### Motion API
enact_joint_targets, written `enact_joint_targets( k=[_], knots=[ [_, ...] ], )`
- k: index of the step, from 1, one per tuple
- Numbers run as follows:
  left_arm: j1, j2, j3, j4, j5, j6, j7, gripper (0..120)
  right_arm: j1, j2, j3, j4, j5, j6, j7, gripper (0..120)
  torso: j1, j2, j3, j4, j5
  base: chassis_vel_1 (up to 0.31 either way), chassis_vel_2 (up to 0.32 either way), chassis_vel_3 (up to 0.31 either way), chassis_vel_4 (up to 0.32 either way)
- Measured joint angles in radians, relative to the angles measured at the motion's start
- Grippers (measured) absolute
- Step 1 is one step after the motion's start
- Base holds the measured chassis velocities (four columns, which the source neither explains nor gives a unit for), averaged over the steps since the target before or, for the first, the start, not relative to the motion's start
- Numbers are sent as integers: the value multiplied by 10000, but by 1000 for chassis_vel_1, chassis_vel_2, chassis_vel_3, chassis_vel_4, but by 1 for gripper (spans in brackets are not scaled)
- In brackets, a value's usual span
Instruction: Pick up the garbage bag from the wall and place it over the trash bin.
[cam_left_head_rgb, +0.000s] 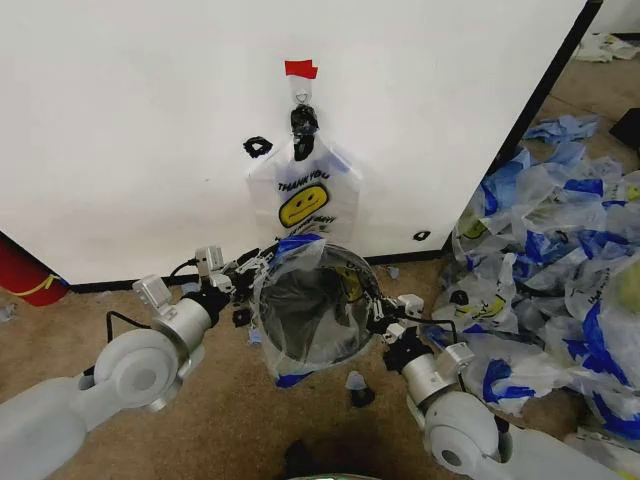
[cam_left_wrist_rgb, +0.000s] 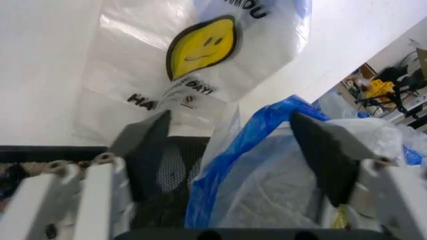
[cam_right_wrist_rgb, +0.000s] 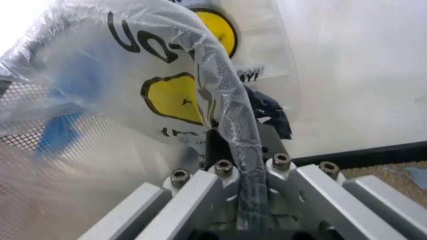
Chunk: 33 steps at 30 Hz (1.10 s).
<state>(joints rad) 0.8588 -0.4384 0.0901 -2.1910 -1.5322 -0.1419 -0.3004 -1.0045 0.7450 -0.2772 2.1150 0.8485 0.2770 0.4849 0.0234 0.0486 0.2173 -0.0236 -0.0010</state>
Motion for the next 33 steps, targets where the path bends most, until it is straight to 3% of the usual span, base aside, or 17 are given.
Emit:
enact_joint_targets(
  k=[4,8,23,33],
  knots=[
    [28,30,-30,-166,-12,4,-65,94,14,44,22,-114,11,-39,104,0,0,0,0,0,0,0,0,0,0],
    [120,-10,-250,-322,-12,2,-117,98,-36,127,54,-142,46,-86,247,0,0,0,0,0,0,0,0,0,0],
    [389,-302,-755,-693,283,-107,-214,99,-174,1354,-221,429,2230,-1323,2416,0,0,0,0,0,-1,0,0,0,0],
    [482,-453,-735,-648,483,-159,-213,98,-191,1965,-547,-181,2426,-1708,3167,0,0,0,0,0,0,0,0,0,0]
  ],
)
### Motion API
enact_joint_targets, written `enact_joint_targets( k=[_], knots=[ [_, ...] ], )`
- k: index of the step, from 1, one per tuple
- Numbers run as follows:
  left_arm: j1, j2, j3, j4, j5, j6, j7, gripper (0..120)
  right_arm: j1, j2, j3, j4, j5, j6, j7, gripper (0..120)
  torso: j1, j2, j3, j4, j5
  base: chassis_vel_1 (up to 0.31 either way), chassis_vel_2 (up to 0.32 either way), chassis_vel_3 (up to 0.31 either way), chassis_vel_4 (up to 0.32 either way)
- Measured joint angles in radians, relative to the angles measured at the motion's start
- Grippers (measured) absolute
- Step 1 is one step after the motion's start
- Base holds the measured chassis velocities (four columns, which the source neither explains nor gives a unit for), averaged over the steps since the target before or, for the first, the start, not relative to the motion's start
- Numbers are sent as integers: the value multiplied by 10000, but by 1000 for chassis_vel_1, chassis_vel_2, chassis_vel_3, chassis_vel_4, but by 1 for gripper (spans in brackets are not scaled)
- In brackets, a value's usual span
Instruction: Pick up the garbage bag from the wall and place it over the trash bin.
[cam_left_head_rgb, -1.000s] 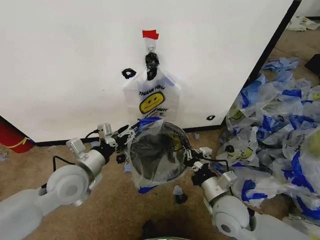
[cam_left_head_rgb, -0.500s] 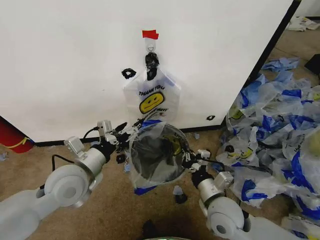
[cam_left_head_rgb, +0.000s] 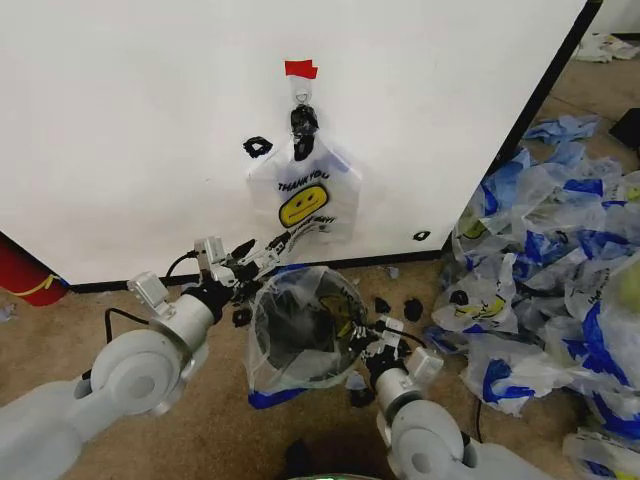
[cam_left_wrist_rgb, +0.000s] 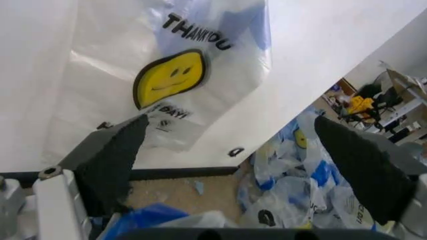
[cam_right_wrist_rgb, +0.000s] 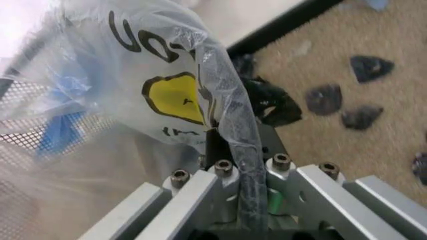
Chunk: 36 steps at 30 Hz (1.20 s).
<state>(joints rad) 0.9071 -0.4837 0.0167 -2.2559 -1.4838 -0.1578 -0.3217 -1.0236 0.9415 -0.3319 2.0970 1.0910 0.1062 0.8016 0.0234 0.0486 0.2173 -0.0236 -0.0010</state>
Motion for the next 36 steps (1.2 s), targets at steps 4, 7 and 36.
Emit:
enact_joint_targets(
  k=[4,7,36],
  knots=[
    [29,-57,33,3,55,-12,0,98,32,145,-96,-145,-49,-35,76,0,0,0,0,0,0,0,0,0,0],
    [31,-75,57,4,64,-15,0,98,39,200,-120,-291,-124,-37,69,0,0,0,0,0,0,0,0,0,0],
    [62,-74,175,77,74,-40,-41,98,-216,562,-274,-642,-33,-187,71,0,0,0,0,1,0,0,0,0,0]
  ],
)
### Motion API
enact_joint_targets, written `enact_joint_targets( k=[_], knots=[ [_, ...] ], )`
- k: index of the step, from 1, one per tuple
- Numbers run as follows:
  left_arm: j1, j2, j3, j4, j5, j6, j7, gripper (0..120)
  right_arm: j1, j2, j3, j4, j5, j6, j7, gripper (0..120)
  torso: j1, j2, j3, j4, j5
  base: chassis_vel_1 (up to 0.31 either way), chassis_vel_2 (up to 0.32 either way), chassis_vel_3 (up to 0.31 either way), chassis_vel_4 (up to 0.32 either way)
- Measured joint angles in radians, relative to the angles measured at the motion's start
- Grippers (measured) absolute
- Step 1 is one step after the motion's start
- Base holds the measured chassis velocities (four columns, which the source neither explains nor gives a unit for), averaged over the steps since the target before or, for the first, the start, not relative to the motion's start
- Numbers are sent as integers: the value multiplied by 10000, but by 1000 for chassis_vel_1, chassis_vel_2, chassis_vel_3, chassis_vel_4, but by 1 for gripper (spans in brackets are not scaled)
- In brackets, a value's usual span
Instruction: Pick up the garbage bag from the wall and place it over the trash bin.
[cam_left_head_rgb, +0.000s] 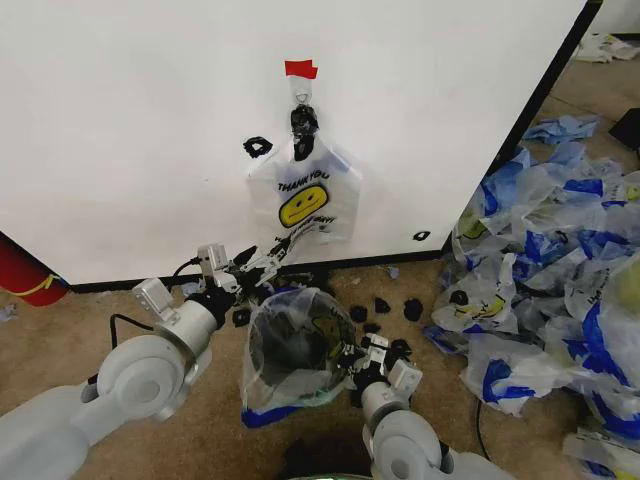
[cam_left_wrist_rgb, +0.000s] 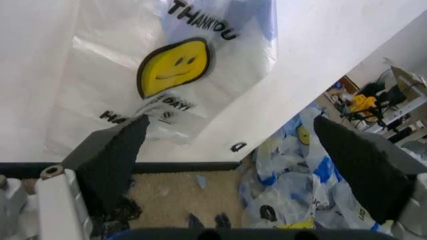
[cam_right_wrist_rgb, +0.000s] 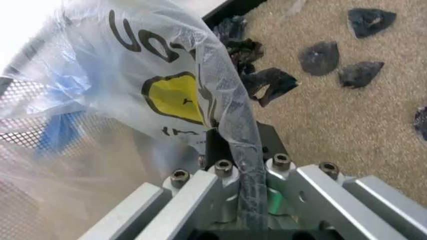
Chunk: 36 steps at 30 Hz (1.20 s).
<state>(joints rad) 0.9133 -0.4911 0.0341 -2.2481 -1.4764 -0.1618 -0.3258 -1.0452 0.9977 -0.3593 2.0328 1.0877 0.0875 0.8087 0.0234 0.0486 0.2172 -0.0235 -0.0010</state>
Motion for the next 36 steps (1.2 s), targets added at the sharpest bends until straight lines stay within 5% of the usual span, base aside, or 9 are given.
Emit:
enact_joint_targets(
  k=[11,36],
  knots=[
    [77,-4,-20,-66,28,-24,-28,98,-14,-18,-77,-236,-341,11,-11,1,0,1,-1,-1,0,0,0,0,0],
    [240,-167,-148,-42,161,-62,-40,98,-139,-583,-231,258,-1732,191,-368,94,0,0,1,0,1,0,0,0,0]
  ],
)
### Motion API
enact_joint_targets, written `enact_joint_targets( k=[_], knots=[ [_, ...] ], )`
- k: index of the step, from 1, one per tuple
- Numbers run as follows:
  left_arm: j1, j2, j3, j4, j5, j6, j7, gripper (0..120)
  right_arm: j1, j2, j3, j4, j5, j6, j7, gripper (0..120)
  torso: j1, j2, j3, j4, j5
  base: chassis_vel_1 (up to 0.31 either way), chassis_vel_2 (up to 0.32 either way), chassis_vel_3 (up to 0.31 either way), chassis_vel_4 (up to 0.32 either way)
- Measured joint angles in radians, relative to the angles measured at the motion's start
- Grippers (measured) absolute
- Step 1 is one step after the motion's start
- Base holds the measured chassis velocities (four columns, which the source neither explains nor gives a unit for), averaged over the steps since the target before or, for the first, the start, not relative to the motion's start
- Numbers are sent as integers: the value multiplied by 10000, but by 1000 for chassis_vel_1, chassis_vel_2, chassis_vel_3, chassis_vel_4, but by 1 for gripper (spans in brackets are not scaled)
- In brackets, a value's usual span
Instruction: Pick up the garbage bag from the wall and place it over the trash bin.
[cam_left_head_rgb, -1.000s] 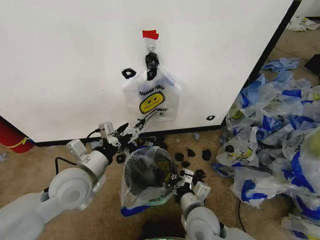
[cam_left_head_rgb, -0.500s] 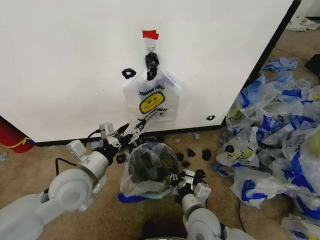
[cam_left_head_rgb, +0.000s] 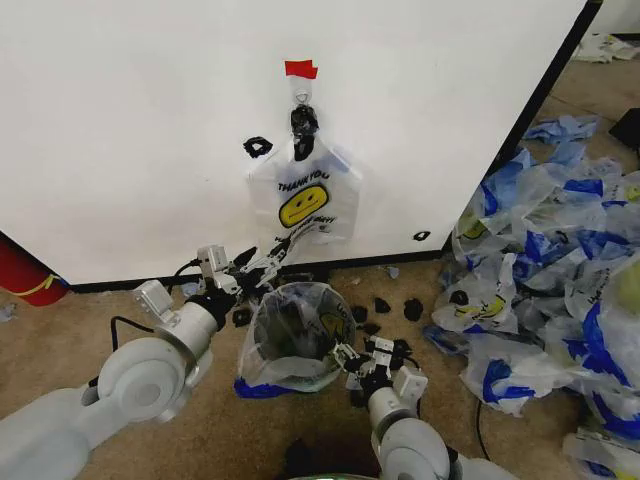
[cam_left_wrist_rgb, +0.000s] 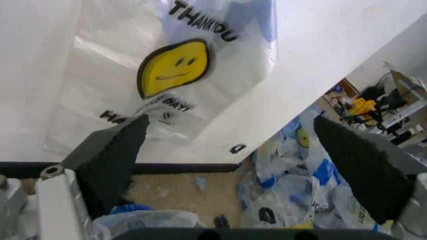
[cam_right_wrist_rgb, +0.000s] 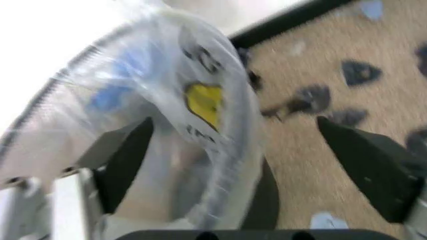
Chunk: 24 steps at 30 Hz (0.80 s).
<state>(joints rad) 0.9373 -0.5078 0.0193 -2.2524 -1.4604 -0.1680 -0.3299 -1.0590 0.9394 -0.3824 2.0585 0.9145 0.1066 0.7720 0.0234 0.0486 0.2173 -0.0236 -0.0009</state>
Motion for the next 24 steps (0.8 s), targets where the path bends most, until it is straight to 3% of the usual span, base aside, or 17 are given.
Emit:
enact_joint_targets(
  k=[4,9,12,15,17,24],
  knots=[
    [41,-48,-41,-2,45,-4,-1,98,-33,-93,-14,22,-630,343,-488,99,0,0,0,0,0,0,0,0,0],
    [62,-437,-198,-43,404,-65,2,98,216,-700,795,228,-2224,2591,-3028,100,0,0,0,1,3,0,0,0,0],
    [111,-601,-273,-6,643,-84,0,98,320,-869,1293,328,-2319,3101,-3517,100,0,0,0,-1,0,0,0,0,0],
    [408,-947,-598,173,1271,-104,12,98,350,-1319,2823,497,-2339,3725,-4415,100,0,0,0,2,0,0,0,0,0],
    [445,-996,-637,207,1364,-111,11,98,328,-1387,3069,512,-2339,3786,-4528,100,1,0,-1,2,0,0,0,0,0],
    [1380,-2416,-1629,935,3520,-265,18,100,-524,-1504,6656,577,-2835,3922,-4479,100,0,0,-1,1,2,0,0,0,0]
  ],
)
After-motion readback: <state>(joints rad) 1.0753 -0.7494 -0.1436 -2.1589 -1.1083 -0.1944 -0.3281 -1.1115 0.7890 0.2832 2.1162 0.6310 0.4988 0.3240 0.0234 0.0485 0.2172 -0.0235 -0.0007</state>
